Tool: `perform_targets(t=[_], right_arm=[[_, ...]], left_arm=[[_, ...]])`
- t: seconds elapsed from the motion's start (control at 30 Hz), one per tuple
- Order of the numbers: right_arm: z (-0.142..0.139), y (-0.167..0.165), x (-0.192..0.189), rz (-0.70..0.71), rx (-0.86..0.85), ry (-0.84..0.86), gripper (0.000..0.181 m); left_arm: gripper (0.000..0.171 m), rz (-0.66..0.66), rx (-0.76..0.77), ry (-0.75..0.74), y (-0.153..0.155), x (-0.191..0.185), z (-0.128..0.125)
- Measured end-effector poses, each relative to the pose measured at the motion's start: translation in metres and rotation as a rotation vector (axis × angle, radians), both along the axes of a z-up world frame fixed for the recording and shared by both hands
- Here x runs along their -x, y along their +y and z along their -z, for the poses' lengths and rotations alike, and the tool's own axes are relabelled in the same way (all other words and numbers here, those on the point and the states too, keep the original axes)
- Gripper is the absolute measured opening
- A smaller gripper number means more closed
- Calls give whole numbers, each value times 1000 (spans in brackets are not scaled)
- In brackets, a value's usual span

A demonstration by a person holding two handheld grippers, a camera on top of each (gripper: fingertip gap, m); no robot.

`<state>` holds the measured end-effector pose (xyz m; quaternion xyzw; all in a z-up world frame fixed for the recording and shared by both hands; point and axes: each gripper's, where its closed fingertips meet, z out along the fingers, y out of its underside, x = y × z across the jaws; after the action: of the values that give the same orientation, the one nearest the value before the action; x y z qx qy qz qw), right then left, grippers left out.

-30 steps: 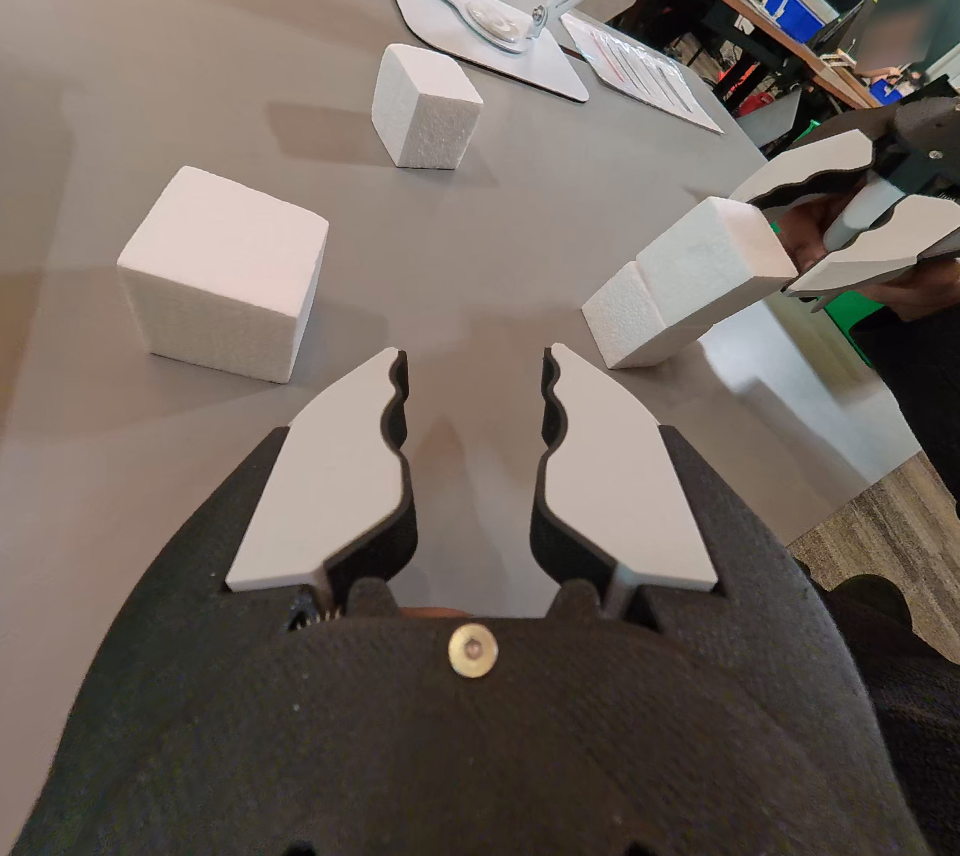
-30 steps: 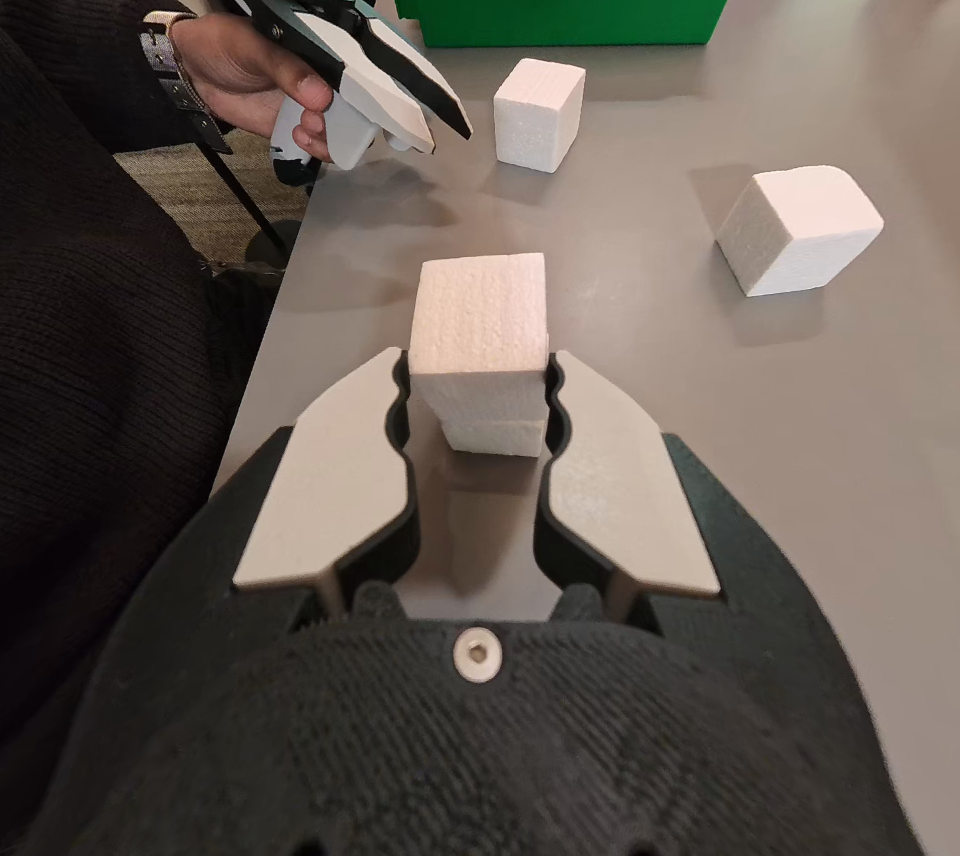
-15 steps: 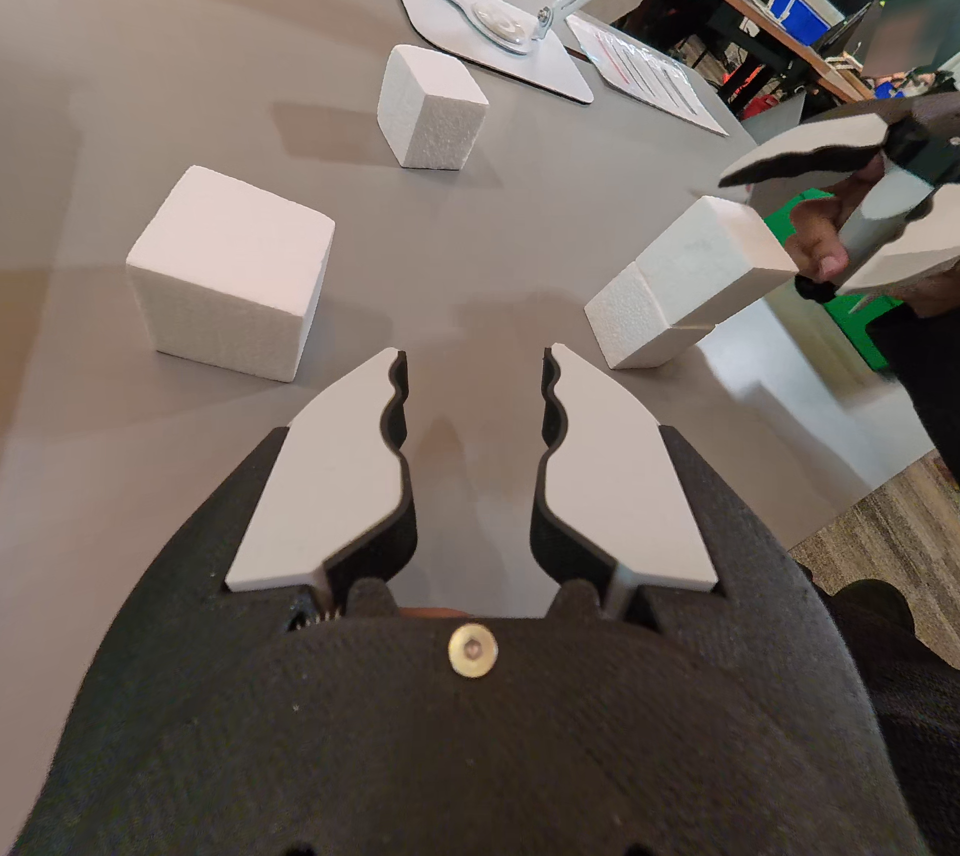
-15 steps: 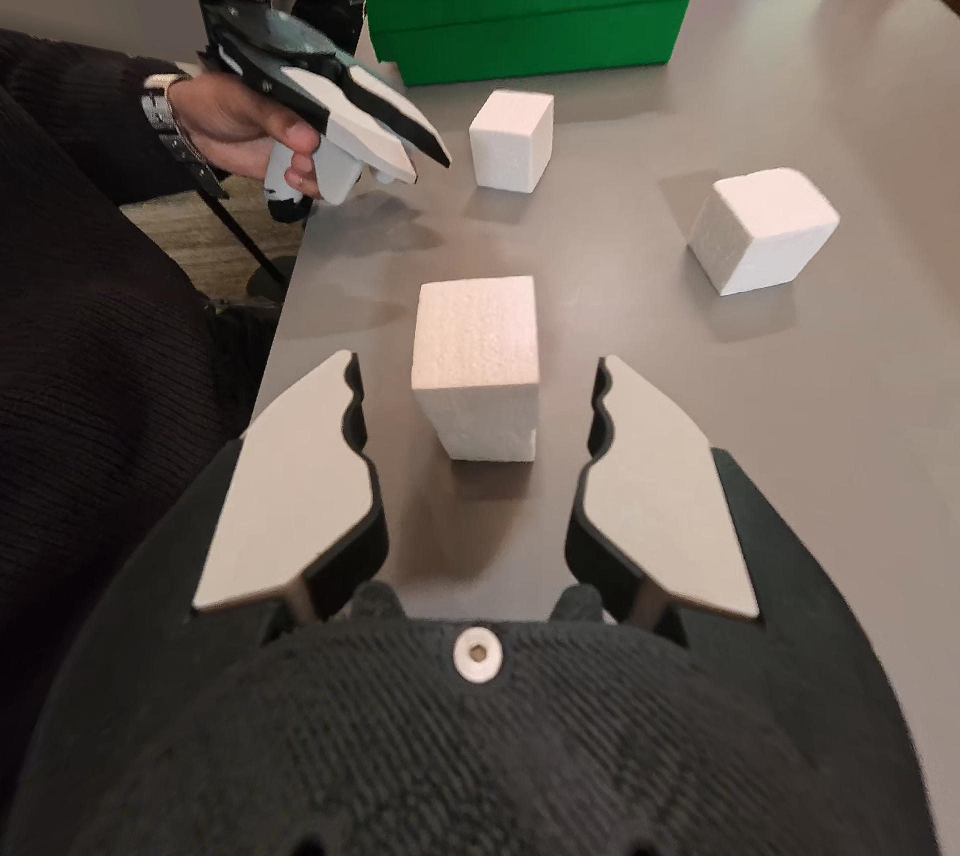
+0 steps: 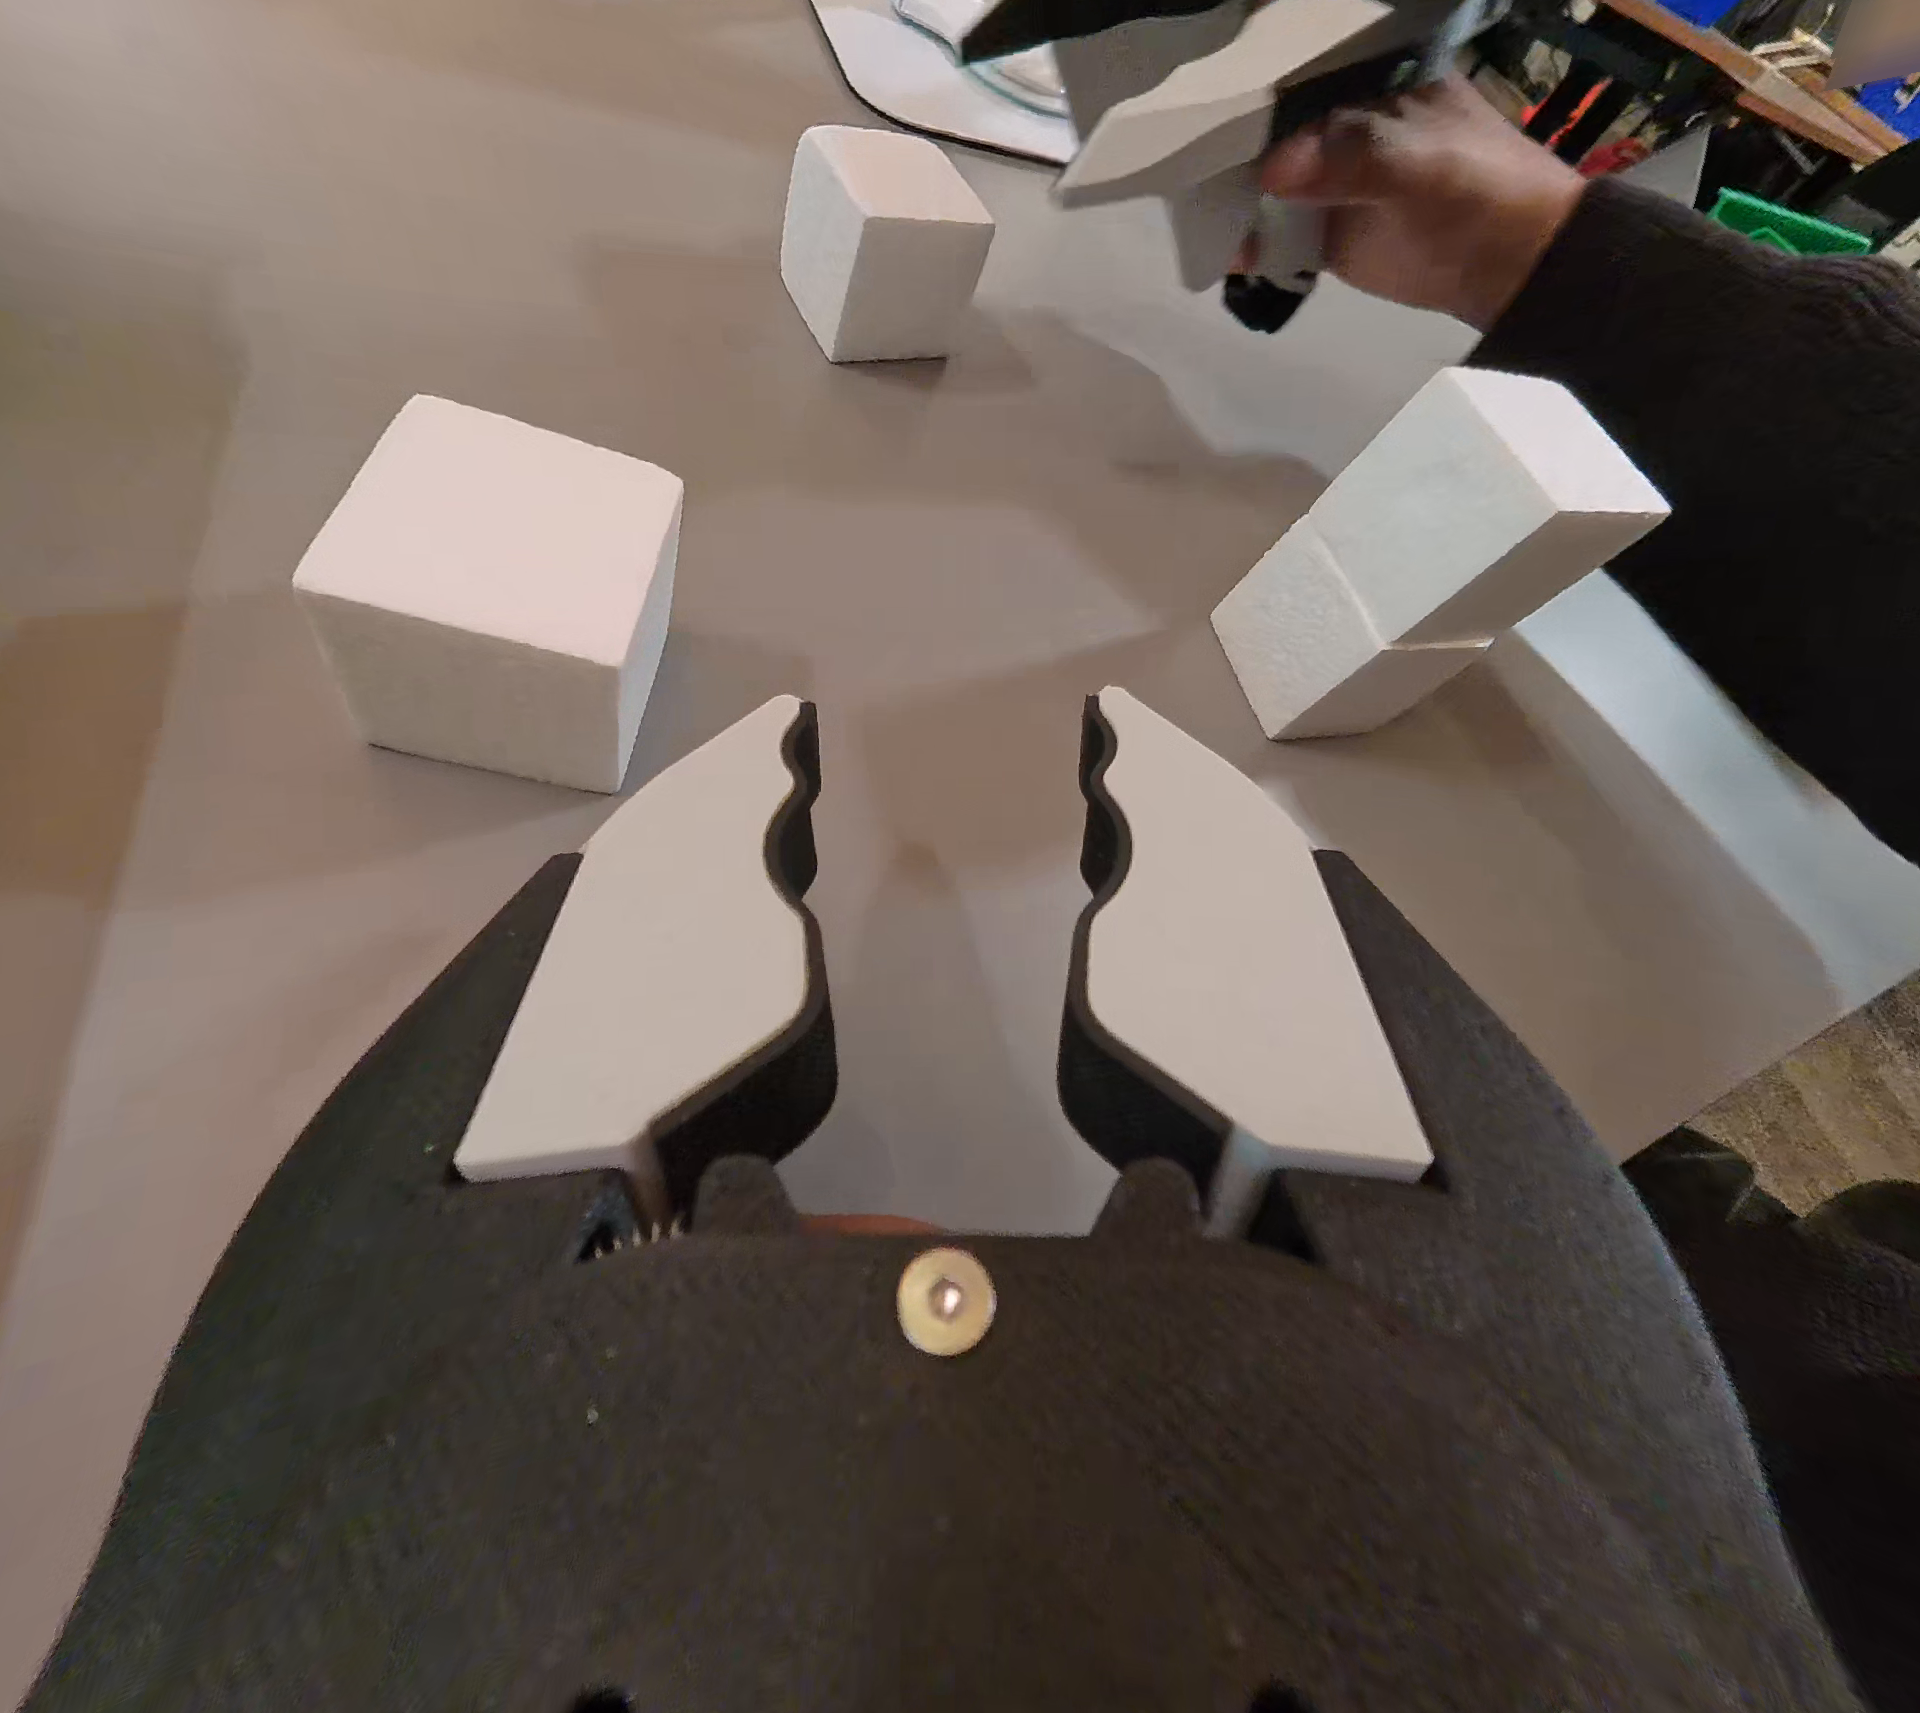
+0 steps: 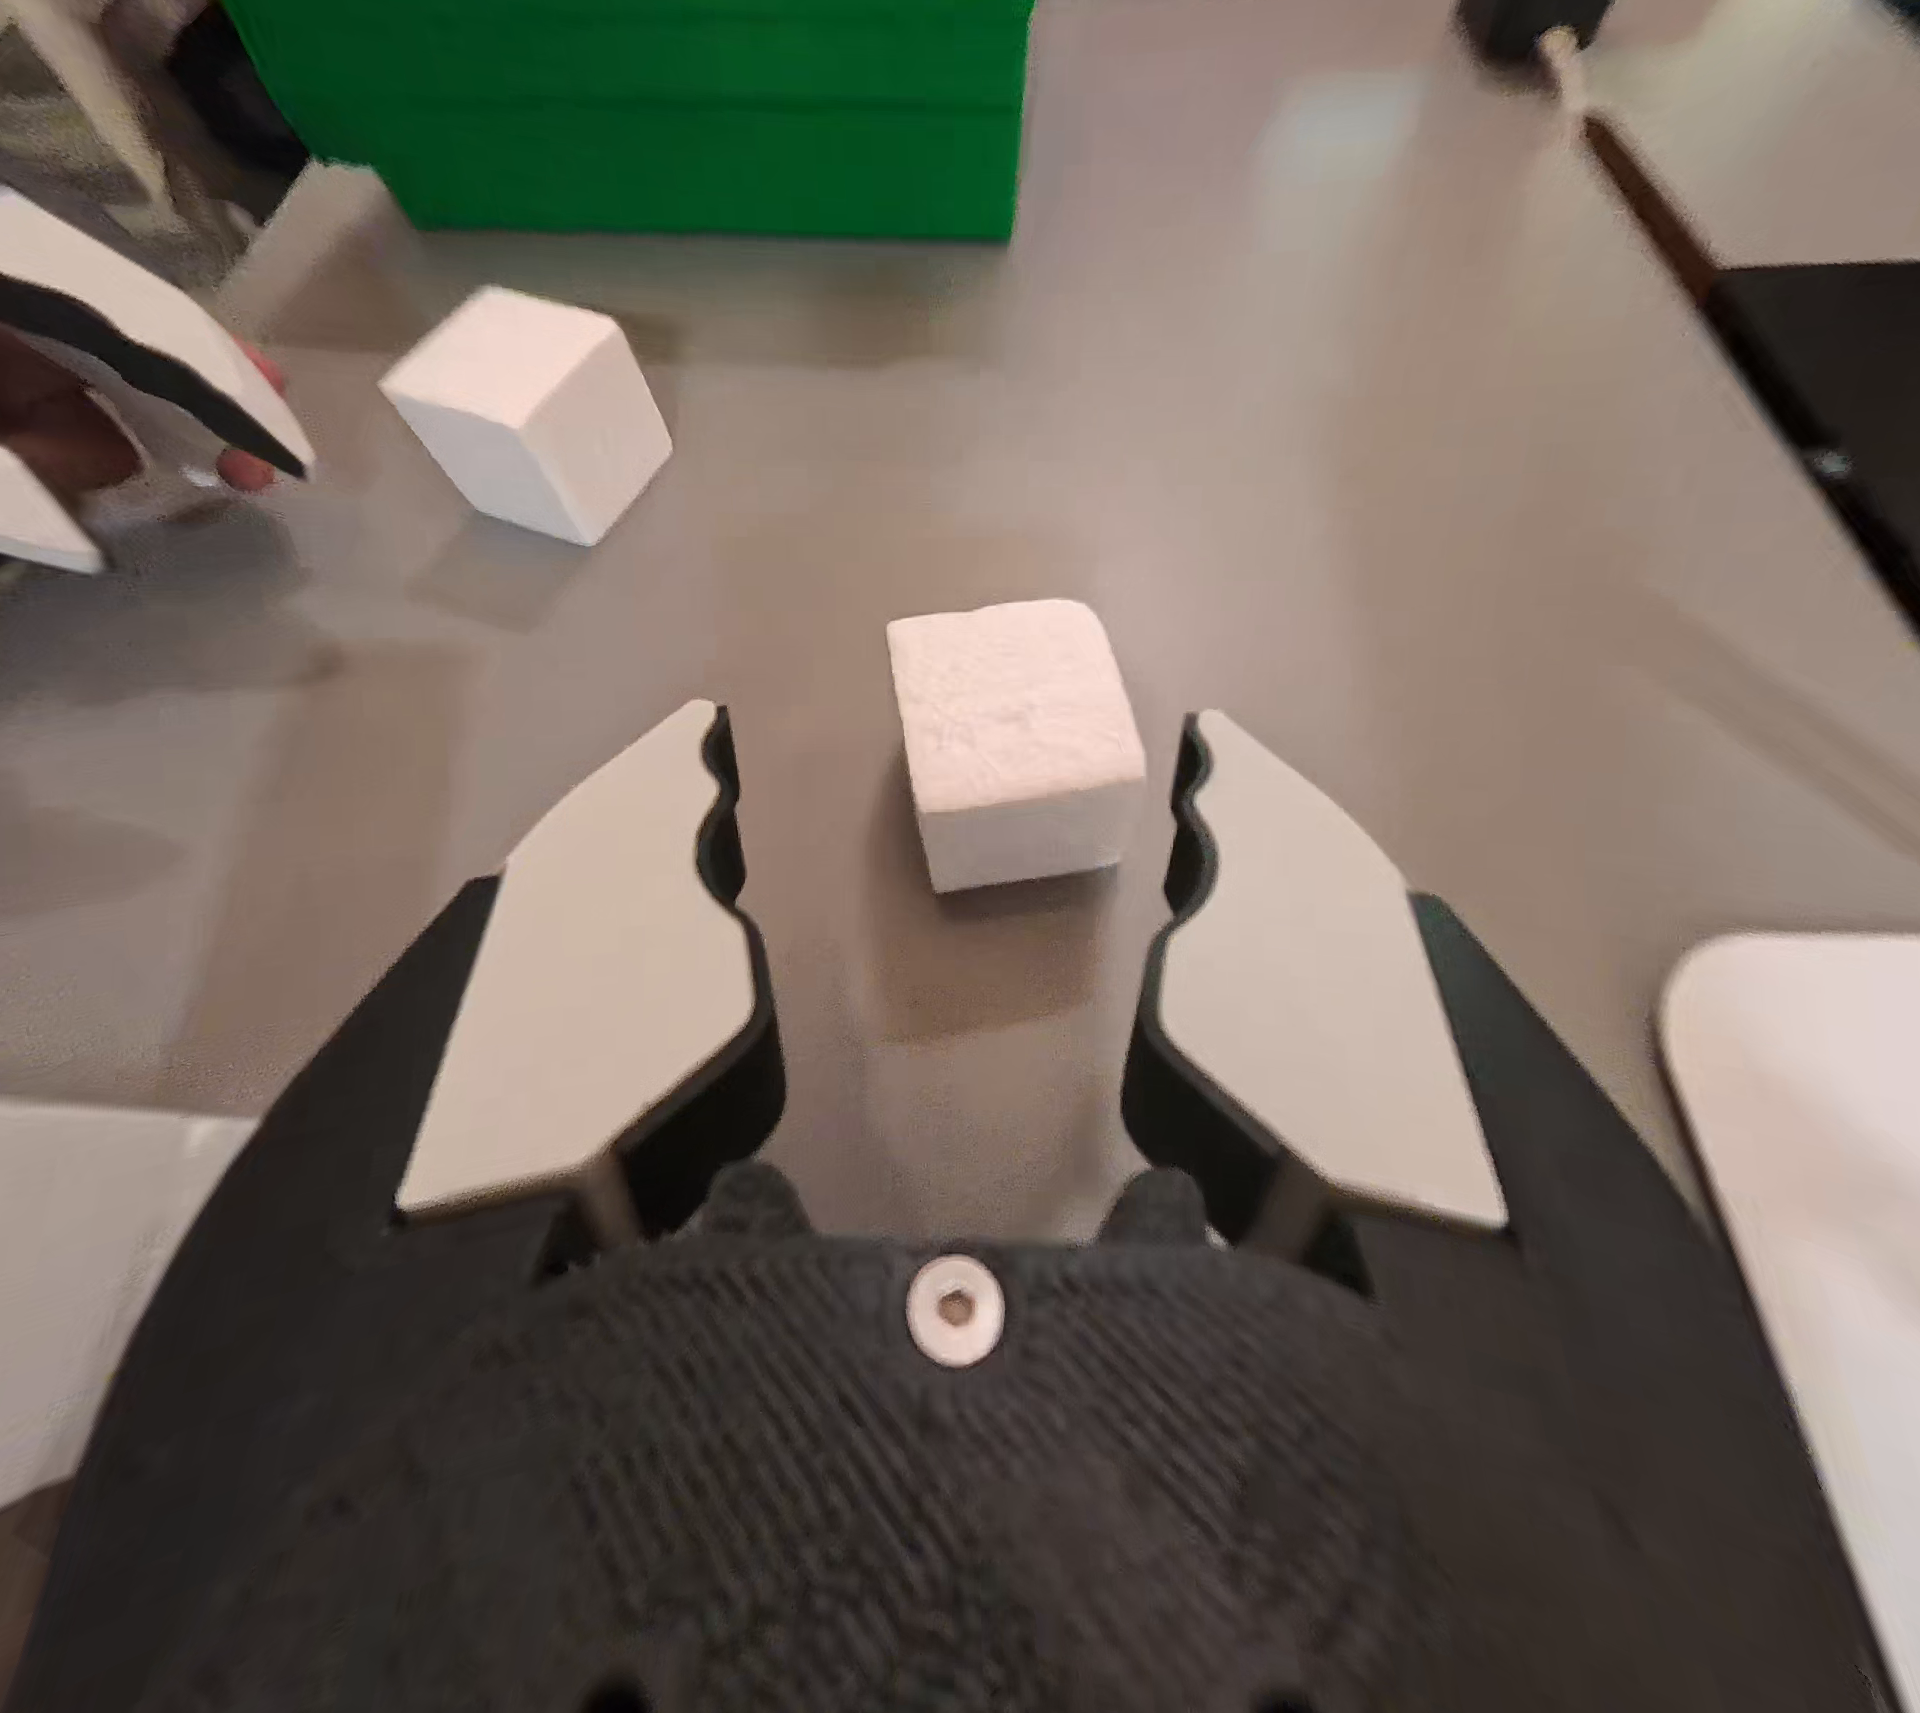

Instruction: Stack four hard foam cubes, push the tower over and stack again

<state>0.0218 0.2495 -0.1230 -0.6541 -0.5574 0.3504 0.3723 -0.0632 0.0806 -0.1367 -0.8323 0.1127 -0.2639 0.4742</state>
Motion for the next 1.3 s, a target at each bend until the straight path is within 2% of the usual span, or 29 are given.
perform_targets(t=[0.07,0.1,0.13,0.2,0.33,0.5,0.57,0.63,0.7,0.77,0.9,1.3], right_arm=[[27,4,13,-37,4,-99,84],[38,6,15,-44,1,-150,79],[47,7,16,-46,-5,-188,62],[42,3,18,-54,-18,-170,58],[-15,-10,3,27,-58,-11,58],[-99,-56,-55,154,-177,56,58],[-119,-76,-84,237,-230,39,58],[-128,-82,-113,378,-265,2,58],[-125,-85,-138,516,-222,-43,58],[-121,-99,-146,545,-166,6,58],[-106,-121,-143,516,-77,20,58],[-94,-153,-99,302,-98,-61,58]], left_arm=[[49,3,7,-1,0,-1,2],[49,5,12,-7,1,-1,2],[49,5,17,-15,1,-1,2],[49,5,25,-29,1,-1,2],[49,-1,19,-41,0,1,0],[49,18,22,-39,-3,-4,0],[49,25,18,-34,-4,-6,0],[49,30,19,-28,-4,-8,1],[49,38,19,-26,-5,-9,1],[49,40,16,-18,-6,-10,1],[48,35,-8,5,-5,-9,-1],[48,47,12,-3,-7,-11,1]])
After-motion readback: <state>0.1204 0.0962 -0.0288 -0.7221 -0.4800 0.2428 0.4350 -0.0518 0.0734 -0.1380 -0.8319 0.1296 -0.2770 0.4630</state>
